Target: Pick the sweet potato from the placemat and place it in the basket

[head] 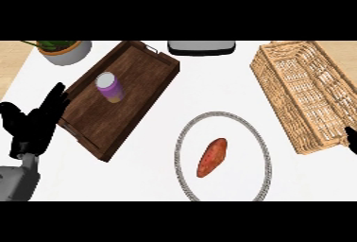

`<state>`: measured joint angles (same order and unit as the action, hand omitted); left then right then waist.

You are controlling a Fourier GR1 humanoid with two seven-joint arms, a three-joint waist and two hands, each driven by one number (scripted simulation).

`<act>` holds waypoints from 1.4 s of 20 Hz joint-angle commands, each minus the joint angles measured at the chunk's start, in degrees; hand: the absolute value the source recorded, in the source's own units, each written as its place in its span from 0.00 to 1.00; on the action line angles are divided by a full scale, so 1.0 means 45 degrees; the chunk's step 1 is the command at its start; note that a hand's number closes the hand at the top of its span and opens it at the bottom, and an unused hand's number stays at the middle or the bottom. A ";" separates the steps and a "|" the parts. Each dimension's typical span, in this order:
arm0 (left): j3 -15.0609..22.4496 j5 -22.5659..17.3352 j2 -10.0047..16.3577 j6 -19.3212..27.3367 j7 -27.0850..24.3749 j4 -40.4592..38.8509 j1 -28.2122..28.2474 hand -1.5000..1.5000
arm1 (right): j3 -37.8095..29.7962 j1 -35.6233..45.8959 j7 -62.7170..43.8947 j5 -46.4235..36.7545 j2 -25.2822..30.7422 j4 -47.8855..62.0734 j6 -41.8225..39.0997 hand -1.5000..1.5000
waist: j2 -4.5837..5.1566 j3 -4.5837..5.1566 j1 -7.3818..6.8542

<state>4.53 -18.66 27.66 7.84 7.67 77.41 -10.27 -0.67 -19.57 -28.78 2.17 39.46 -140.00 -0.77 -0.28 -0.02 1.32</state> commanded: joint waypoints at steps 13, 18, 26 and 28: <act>-0.0461 0.0474 -0.0433 -0.0621 0.0879 0.0471 -0.0263 0.50 | 0.2592 -0.1920 0.7497 -0.4376 -0.5393 0.4402 0.1370 0.00 | 0.0048 -0.0003 -0.0260; -0.0759 0.0867 -0.0635 -0.0794 0.0245 -0.0228 -0.0366 0.50 | 0.3122 -0.0937 0.9027 -0.5004 -0.6774 0.6962 0.2585 0.00 | 0.0062 -0.0002 -0.0271; -0.1173 0.1363 -0.1018 -0.1067 0.0323 0.0098 -0.0042 0.50 | 0.3307 0.1724 0.8532 -0.5643 -0.8162 0.9776 0.3405 0.00 | 0.0060 0.0002 -0.0308; -0.1045 0.1462 -0.1121 -0.0807 0.0988 0.0720 -0.0430 0.50 | 0.3026 0.1647 0.8319 -0.5467 -0.7821 1.0084 0.3038 0.00 | 0.0056 0.0000 -0.0301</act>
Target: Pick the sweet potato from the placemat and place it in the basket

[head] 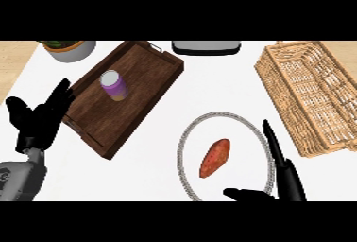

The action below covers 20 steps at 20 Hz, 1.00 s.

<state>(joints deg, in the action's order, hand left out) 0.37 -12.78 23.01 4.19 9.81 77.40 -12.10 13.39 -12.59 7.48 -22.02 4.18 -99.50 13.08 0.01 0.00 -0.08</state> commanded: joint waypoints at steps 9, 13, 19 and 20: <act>-0.1076 0.0307 -0.0070 -0.0929 0.0458 0.0948 0.0677 0.50 | -0.0281 0.1901 0.0034 -0.0990 -0.0242 0.3646 -0.0063 0.00 | -0.0005 -0.0002 -0.0009; -0.1048 0.1000 -0.0989 -0.1127 -0.0572 -0.0950 -0.0224 0.50 | -0.0796 0.1702 0.0881 -0.0400 0.0121 0.3644 -0.0461 0.00 | 0.0005 0.0000 0.0063; -0.1254 0.1336 -0.1203 -0.0616 0.0746 -0.0241 -0.0826 0.50 | -0.0279 0.1645 0.2056 -0.0073 -0.0410 0.3973 -0.0606 0.00 | 0.0005 -0.0003 0.0062; -0.1066 0.1575 -0.1318 -0.0972 0.0192 0.0429 0.0478 0.50 | -0.0239 0.0771 0.2172 -0.0145 0.0022 0.3347 -0.0766 0.00 | -0.0008 -0.0001 0.0041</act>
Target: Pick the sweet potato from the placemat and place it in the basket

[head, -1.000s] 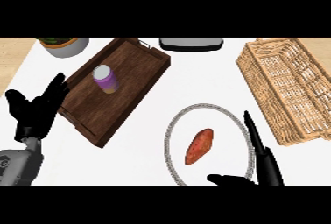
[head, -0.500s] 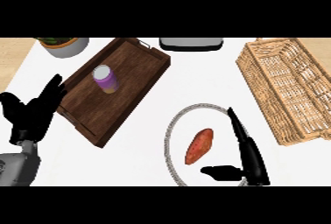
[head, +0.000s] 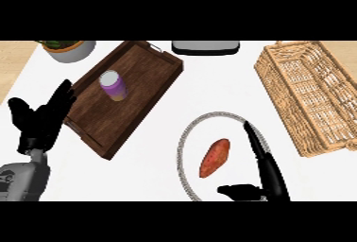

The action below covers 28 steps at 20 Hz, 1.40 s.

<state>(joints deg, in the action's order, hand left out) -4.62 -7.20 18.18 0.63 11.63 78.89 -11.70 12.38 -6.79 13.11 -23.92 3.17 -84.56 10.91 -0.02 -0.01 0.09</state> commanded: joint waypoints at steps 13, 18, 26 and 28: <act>-0.0838 0.0569 -0.0379 -0.0770 0.0197 0.0096 0.0072 0.50 | 0.0335 -0.0257 0.0220 -0.0870 -0.0117 0.0683 0.0717 0.00 | 0.0000 0.0003 0.0005; -0.0993 0.0569 -0.0498 -0.0658 0.0526 0.0497 0.0010 0.50 | 0.1251 0.1494 -0.0269 -0.1170 -0.0698 0.3030 0.2412 0.00 | 0.0005 -0.0001 -0.0054; -0.1125 0.0642 -0.0605 -0.1097 0.0333 0.0815 0.0552 0.50 | 0.1816 0.1822 -0.1021 -0.2828 -0.0696 0.2954 0.2454 1.00 | -0.0001 0.0002 -0.0039; -0.0979 0.1033 -0.0905 -0.0766 0.0370 0.0328 0.0061 0.50 | 0.1865 0.2020 -0.1340 -0.2810 -0.0698 0.2695 0.2408 1.00 | 0.0001 0.0002 -0.0016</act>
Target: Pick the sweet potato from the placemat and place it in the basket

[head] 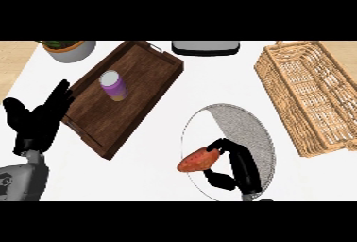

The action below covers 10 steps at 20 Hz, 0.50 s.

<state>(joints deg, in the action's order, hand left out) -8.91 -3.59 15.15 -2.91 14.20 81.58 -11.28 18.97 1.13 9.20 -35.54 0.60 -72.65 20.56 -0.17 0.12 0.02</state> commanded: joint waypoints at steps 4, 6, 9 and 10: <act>0.0451 0.0178 -0.0320 -0.0127 -0.0078 0.0021 -0.0165 0.50 | -0.0875 0.3263 -0.5584 -0.0334 -0.0125 0.1797 0.1577 1.00 | 0.0276 0.0012 -0.0580; 0.0390 0.0124 -0.0144 -0.0272 -0.0159 0.0225 -0.0161 0.50 | -0.1892 0.3738 -0.6995 -0.0522 -0.0128 0.2311 0.1859 1.00 | 0.0390 0.0068 -0.0860; 0.0451 0.0054 -0.0140 -0.0435 -0.0225 0.0143 -0.0351 0.50 | -0.2590 0.4875 -0.9178 -0.1069 -0.0132 0.3255 0.2322 1.00 | 0.0539 0.0113 -0.1154; 0.0577 0.0108 -0.0214 -0.0452 -0.0228 0.0157 -0.0333 0.50 | -0.2848 0.5570 -0.9954 -0.1238 -0.0132 0.3558 0.2306 1.00 | 0.0530 0.0107 -0.1320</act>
<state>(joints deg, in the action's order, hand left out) -7.24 -3.26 14.53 -4.37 13.29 82.32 -12.11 10.32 18.57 -23.25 -38.70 0.11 -61.53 28.87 1.55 0.50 -3.96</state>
